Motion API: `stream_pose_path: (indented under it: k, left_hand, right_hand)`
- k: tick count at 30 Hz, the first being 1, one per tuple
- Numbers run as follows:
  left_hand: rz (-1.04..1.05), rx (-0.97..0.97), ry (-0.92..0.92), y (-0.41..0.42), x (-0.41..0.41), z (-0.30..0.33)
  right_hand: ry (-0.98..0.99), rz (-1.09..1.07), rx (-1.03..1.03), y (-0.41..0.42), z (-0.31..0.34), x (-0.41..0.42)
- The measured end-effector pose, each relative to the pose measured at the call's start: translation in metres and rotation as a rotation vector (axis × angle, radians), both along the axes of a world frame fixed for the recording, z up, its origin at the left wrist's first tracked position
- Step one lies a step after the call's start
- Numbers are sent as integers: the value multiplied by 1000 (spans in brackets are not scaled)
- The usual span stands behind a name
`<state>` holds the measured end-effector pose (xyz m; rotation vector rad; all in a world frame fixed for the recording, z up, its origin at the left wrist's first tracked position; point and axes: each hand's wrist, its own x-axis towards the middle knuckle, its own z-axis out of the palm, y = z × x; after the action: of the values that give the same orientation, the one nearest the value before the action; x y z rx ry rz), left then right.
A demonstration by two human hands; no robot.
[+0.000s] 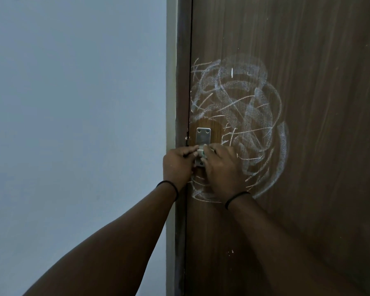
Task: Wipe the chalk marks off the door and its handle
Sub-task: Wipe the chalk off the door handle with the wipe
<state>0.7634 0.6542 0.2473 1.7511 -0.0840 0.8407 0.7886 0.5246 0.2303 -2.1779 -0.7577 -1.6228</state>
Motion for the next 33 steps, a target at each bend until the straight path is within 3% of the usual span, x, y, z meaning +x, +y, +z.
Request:
stream_pose_path:
  k: [6, 14, 21, 25, 28, 33]
  left_hand:
    - [50, 38, 6, -5, -2, 5]
    - [87, 29, 40, -8, -5, 9]
    - [142, 92, 46, -7, 0, 13]
    - [128, 81, 91, -4, 0, 14]
    - [129, 69, 109, -6, -3, 16]
    - [155, 36, 136, -13, -8, 21]
  right_hand:
    - [-5, 47, -123, -21, 11, -4]
    - [29, 8, 65, -60, 6, -2]
    - [45, 109, -211, -7, 16, -4]
    - [51, 103, -258, -36, 14, 1]
    - [131, 186, -42, -69, 7, 0]
    - [599, 443, 731, -94, 10, -3]
